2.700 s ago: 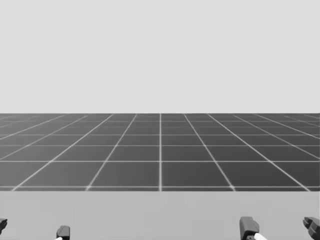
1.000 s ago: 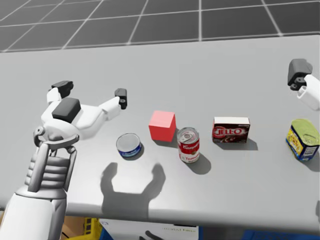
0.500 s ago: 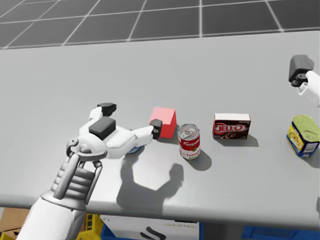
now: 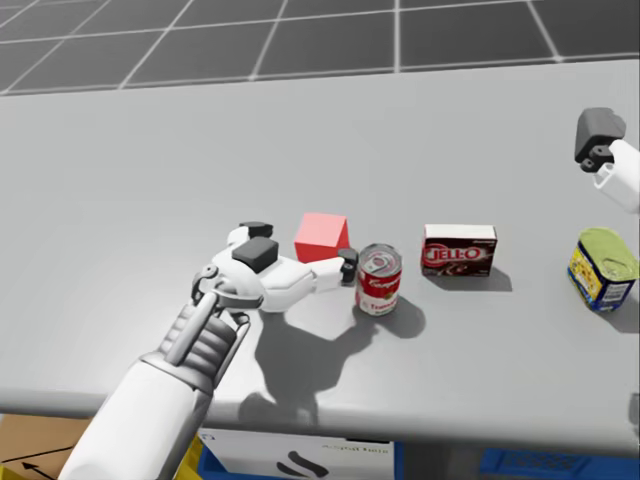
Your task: Find the red cube and pick it up.
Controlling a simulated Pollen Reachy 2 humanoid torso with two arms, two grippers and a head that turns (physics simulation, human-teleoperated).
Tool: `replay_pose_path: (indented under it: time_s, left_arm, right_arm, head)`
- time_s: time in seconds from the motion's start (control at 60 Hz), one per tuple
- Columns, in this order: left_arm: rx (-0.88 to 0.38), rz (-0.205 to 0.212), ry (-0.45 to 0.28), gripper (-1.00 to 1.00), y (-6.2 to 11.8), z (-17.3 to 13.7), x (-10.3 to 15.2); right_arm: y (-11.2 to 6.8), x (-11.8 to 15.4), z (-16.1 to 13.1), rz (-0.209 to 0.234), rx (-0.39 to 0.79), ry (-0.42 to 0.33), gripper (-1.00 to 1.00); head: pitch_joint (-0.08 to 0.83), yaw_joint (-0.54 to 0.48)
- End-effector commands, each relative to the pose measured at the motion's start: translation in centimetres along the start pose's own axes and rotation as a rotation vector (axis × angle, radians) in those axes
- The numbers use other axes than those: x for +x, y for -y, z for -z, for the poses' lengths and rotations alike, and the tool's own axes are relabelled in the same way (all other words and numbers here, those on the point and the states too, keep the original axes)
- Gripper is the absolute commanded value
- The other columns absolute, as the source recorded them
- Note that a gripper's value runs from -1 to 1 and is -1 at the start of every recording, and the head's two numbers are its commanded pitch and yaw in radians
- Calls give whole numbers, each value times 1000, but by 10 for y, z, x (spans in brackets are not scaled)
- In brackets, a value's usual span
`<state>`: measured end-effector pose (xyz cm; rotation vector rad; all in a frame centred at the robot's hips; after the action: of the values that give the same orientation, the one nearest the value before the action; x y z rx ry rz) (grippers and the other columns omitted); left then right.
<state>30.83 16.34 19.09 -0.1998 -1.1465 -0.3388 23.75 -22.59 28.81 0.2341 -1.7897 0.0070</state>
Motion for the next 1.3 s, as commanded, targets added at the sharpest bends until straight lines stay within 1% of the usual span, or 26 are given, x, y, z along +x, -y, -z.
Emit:
replay_pose_path:
  time_s: [0.017, 0.15, 0.35, 0.467, 0.617, 0.633, 0.65, 0.667, 0.683, 0.717, 0.733, 0.833, 0.917, 1.033, 1.15, 1.2, 1.217, 1.3]
  left_arm:
    - [20, -67, -160, -1000, 22, 23, -1]
    - [40, -77, -176, -1000, 24, 36, -2]
    - [56, -79, -199, -1000, 31, 52, -3]
    - [52, -103, -233, -1000, 34, 63, -8]
    - [47, -96, -244, -1000, 38, 64, -12]
    - [48, -95, -239, -882, 38, 63, -12]
    - [49, -95, -235, -722, 38, 63, -12]
    - [46, -98, -236, -515, 38, 63, -12]
    - [40, -103, -232, 913, 38, 63, -11]
    - [38, -102, -226, 947, 39, 62, -12]
    - [37, -102, -224, 998, 39, 61, -11]
    - [32, -97, -214, 1000, 41, 59, -11]
    - [32, -93, -208, 1000, 42, 58, -11]
    - [34, -83, -200, 1000, 43, 57, -11]
    - [37, -77, -195, 1000, 44, 56, -11]
    - [37, -76, -195, 1000, 44, 56, -12]
    - [37, -75, -195, 1000, 44, 56, -12]
    - [38, -73, -193, 1000, 44, 56, -11]
  right_arm:
    - [-1, 0, -1, 16, -1, 0, -1000]
    - [-1, 0, -1, 18, 0, -1, -1000]
    - [-2, 0, -1, 20, 1, -1, -1000]
    - [-2, 0, -2, 20, 3, -1, -1000]
    - [-2, 1, -2, 23, 2, 0, -1000]
    - [-2, 1, -2, 23, 2, 1, -1000]
    - [-2, 1, -2, 23, 2, 1, -1000]
    - [-2, 1, -2, 22, 3, 1, -1000]
    - [-2, 1, -2, 22, 3, 1, -1000]
    - [-2, 1, -2, 22, 3, 1, -1000]
    - [-2, 1, -2, 22, 2, 0, -1000]
    - [-2, 1, -2, 22, 2, 0, -1000]
    - [-2, 1, -2, 21, 2, -1, -1000]
    - [-2, 1, -2, 21, 2, 0, -1000]
    - [-1, 1, -2, 23, -1, 2, -1000]
    - [-1, 1, -2, 23, -2, 2, -1000]
    - [-1, 1, -2, 23, -2, 3, -1000]
    - [0, 2, -1, 23, -5, 4, -1000]
  head:
    - [640, 163]
    - [639, 163]
    - [641, 164]
    - [639, 166]
    - [636, 162]
    - [636, 163]
    - [636, 163]
    - [636, 163]
    - [635, 164]
    - [634, 164]
    - [633, 164]
    - [627, 165]
    - [606, 167]
    - [534, 174]
    - [412, 171]
    - [380, 168]
    - [351, 164]
    - [304, 162]
